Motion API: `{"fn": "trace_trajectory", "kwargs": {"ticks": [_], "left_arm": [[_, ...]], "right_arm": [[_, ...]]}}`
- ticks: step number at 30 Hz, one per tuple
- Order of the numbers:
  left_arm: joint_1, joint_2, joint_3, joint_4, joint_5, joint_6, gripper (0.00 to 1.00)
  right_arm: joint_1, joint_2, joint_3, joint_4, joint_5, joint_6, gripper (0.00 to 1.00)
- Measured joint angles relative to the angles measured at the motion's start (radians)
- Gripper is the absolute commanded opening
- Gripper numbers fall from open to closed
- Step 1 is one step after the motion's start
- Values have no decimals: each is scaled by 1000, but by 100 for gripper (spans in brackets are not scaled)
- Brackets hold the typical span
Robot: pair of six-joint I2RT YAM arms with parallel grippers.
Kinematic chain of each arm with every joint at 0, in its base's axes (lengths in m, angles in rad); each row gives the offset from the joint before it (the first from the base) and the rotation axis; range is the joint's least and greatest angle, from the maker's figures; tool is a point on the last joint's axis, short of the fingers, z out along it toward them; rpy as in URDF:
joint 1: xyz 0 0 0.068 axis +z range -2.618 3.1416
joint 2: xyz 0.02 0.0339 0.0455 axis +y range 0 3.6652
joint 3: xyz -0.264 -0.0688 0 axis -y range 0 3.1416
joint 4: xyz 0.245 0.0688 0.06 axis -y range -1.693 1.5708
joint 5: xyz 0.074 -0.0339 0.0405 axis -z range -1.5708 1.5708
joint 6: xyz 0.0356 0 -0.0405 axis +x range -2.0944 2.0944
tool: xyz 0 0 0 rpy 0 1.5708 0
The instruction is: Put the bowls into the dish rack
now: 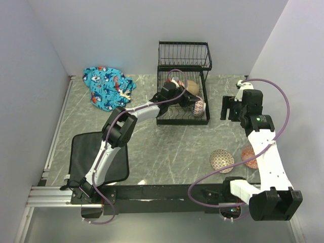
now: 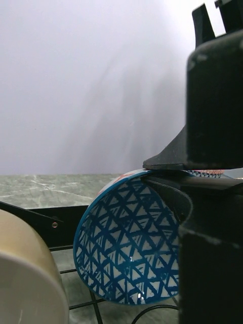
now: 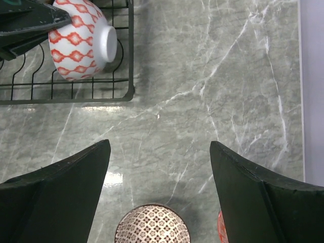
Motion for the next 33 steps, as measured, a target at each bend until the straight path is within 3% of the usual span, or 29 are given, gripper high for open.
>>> {"fn": "trace_trajectory", "kwargs": {"ticks": [19,25,28,29,33], "left_arm": [[15,0,1,-29,-16,-59,1],[16,-2,-6,-27,-16,-53,21],[17,-4,-23,-29,-27,-33,38],[18,-4,-32,-33,-30,-27,48],[26,-4,-48,-41,-37,-5,58]], "right_arm": [[-5,35,0,0,-20,3,87],[-5,32,0,0,-23,2,87],[-5,29,0,0,-23,1,87],[-5,29,0,0,-23,0,87],[-5,20,0,-1,-23,-3,87]]}}
